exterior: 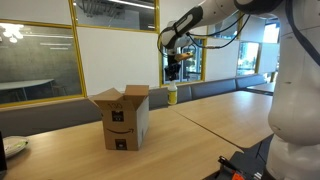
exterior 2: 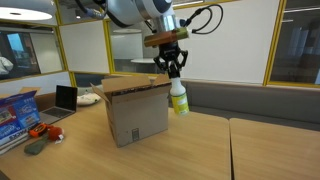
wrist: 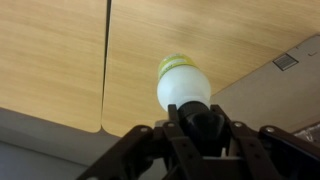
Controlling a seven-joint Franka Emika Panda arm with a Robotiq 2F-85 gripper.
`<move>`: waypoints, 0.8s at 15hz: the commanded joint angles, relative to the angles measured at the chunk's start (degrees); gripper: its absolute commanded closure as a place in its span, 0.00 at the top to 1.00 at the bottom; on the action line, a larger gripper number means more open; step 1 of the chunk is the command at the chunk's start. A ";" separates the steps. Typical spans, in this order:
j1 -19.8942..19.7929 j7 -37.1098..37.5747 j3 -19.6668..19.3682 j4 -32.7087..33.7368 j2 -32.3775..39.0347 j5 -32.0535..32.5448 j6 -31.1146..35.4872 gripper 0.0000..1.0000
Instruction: Pick up the plastics and the bottle from the table and put them in the box
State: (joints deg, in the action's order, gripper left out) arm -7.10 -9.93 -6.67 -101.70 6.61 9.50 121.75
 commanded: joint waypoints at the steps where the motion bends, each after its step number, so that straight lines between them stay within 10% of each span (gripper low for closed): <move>1: 2.09 2.84 1.20 8.44 1.16 3.77 -3.26 0.16; 12: 9.16 5.37 5.42 22.57 5.52 13.23 -6.04 0.16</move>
State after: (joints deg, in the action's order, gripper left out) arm 0.36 -5.53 -2.08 -85.89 9.80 19.68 117.66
